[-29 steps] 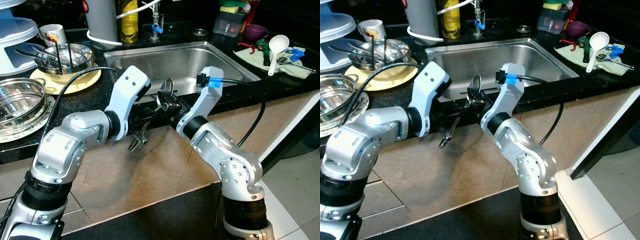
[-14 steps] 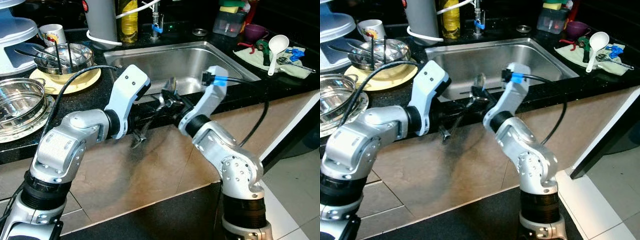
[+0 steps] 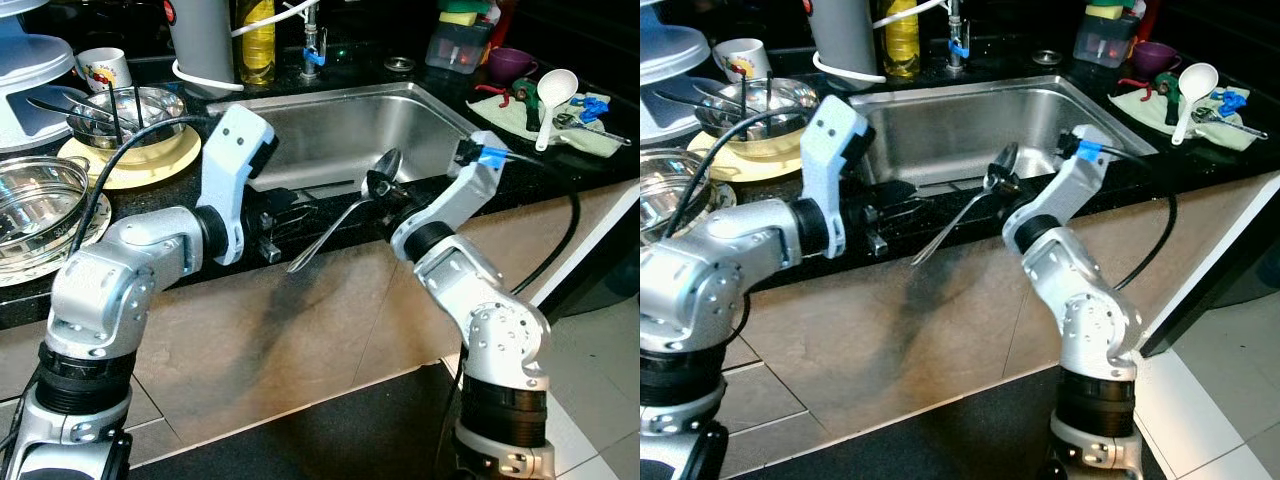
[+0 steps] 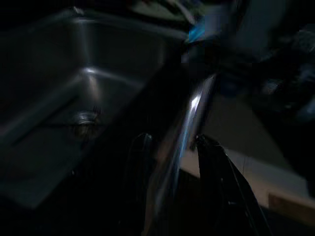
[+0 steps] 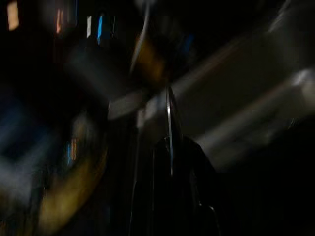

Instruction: Kitchen organization

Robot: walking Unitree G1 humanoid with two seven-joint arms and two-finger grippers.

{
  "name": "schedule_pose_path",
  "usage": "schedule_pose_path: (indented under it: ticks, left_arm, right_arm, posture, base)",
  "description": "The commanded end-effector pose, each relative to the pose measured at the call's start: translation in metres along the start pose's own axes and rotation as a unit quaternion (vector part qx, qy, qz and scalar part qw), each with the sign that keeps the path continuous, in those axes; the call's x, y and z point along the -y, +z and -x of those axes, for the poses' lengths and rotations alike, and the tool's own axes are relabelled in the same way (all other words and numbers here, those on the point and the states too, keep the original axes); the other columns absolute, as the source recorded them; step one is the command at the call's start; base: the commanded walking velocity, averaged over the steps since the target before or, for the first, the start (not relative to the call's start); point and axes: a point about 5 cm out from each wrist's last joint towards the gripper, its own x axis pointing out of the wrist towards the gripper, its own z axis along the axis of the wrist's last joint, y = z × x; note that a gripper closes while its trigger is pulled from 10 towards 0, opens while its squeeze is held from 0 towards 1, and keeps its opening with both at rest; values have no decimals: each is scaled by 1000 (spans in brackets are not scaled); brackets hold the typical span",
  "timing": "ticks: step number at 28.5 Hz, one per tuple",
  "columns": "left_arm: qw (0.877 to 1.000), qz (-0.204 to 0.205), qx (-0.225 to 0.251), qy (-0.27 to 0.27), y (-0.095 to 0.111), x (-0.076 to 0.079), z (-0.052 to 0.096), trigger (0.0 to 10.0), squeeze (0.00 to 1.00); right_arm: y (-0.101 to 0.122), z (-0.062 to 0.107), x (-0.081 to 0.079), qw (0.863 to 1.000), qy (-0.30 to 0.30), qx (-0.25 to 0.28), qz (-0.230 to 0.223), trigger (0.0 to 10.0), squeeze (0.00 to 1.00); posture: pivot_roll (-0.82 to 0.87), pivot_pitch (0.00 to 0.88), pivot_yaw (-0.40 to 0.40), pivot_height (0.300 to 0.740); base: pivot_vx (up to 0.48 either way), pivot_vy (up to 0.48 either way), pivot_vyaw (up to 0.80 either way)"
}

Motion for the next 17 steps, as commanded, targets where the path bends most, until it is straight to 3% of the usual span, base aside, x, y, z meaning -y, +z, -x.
schedule_pose_path:
  ticks: [1,2,3,4,6,7,10,16,17]
  left_arm:
    - [998,-1,2,57,0,-12,0,10000,0]
    - [996,-8,-7,89,-4,-18,-1,10000,0]
    - [996,-8,-7,89,-4,-18,-1,10000,0]
    - [994,-22,-10,111,-8,-21,-2,10000,0]
    - [992,-30,-11,122,-9,-23,-3,10000,0]
    - [990,-46,-17,132,-13,-22,-5,10000,0]
    - [980,-90,-55,168,-26,-22,-11,10000,0]
    - [975,-93,-49,195,-32,-23,-19,10000,0]
    - [976,-85,-37,195,-30,-21,-22,10000,0]
  right_arm:
    - [39,3,8,991,-31,132,-12,784,0]
    - [51,5,8,985,-30,166,27,8824,0]
    - [51,5,8,985,-30,166,27,8824,0]
    - [58,7,6,980,-25,188,65,10000,0]
    - [62,8,5,975,-21,201,88,10000,0]
    - [65,10,-2,969,-3,213,127,10000,0]
    - [58,9,-17,964,37,211,159,10000,0]
    - [40,5,-27,958,63,205,192,10000,0]
    - [30,4,-31,947,87,196,240,10000,0]
  posture:
    - [-71,154,-22,740]
    - [-75,150,-21,740]
    - [-75,150,-21,740]
    - [-75,150,-21,740]
    - [-75,150,-21,740]
    - [-75,151,-23,740]
    - [-76,153,-21,740]
    - [-80,162,-17,740]
    - [-81,165,-17,740]
  base:
    - [0,0,0]
    - [0,0,0]
    - [0,0,0]
    - [0,0,0]
    - [0,0,0]
    - [0,0,0]
    - [0,0,0]
    - [0,0,0]
    - [0,0,0]
